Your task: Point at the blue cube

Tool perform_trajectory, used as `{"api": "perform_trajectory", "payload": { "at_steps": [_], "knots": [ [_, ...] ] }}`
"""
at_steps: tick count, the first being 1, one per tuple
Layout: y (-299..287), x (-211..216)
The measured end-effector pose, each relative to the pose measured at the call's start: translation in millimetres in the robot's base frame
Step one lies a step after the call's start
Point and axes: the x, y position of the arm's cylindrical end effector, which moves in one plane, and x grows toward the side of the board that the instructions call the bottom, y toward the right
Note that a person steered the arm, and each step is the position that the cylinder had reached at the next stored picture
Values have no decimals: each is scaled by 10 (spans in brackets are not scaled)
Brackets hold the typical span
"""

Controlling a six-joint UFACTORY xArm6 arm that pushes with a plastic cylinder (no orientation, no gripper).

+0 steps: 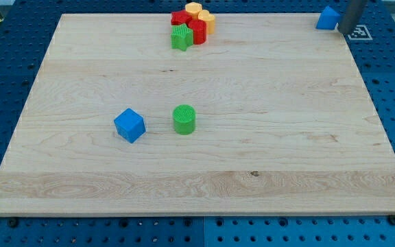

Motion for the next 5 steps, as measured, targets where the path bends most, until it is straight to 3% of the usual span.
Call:
{"api": "perform_trajectory", "payload": {
  "at_steps": [2, 5],
  "knots": [
    [-1346, 909],
    [-4543, 1246]
  ]
}}
